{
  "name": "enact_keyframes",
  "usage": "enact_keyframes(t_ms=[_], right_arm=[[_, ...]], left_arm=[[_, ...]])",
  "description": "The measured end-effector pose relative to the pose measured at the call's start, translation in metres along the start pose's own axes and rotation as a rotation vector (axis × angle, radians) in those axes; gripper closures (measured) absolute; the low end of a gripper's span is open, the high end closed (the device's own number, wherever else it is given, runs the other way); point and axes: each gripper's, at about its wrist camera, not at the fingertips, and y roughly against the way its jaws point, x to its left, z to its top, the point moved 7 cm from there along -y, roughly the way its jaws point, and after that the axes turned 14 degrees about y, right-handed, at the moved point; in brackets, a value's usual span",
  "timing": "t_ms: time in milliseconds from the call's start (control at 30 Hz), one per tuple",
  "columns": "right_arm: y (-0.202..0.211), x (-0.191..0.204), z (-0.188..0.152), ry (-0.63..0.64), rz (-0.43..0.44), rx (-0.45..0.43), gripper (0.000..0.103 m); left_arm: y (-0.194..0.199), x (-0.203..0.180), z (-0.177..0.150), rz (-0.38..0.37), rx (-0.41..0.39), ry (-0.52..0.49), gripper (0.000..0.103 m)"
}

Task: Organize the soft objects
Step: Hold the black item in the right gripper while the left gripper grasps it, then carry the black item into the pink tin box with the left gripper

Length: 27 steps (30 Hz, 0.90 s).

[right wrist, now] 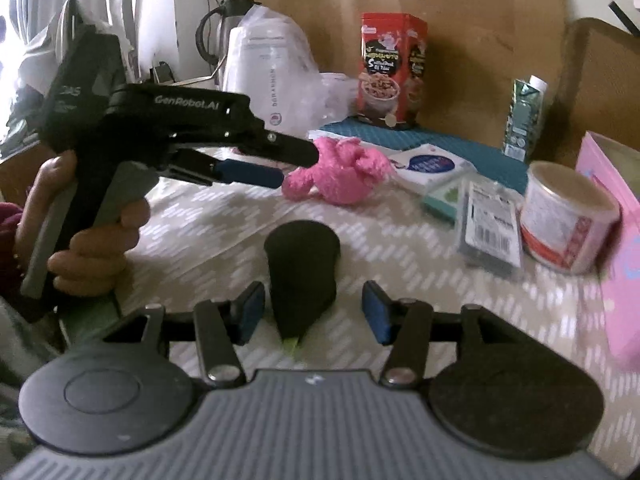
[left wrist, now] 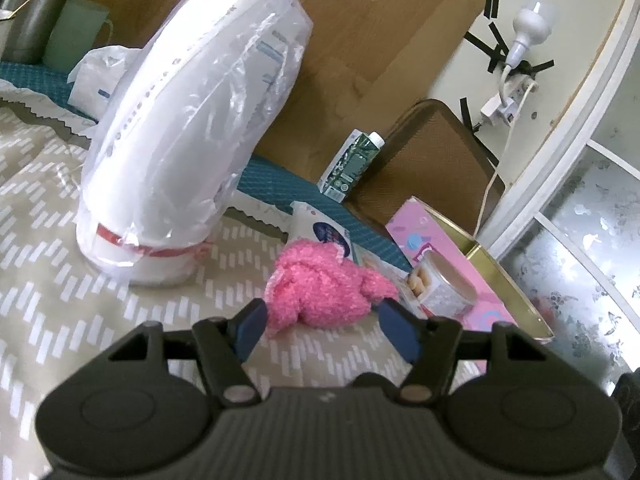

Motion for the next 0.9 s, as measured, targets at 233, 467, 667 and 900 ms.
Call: enact_keyframes(t_ms=[233, 467, 667, 900], right_arm=[[-0.001, 0.006, -0.002, 0.014, -0.006, -0.020, 0.043], [-0.001, 0.004, -0.003, 0.010, -0.006, -0.027, 0.043], [-0.006, 0.005, 0.001, 0.013, -0.019, -0.029, 0.062], [-0.002, 0.007, 0.001, -0.005, -0.035, -0.039, 0.063]], left_arm=[[0.007, -0.023, -0.026, 0.003, 0.051, -0.124, 0.039], [-0.007, -0.028, -0.040, 0.036, 0.128, -0.141, 0.039], [-0.015, -0.041, -0.054, 0.062, 0.135, -0.224, 0.046], [-0.010, -0.045, -0.052, 0.043, 0.124, -0.213, 0.052]])
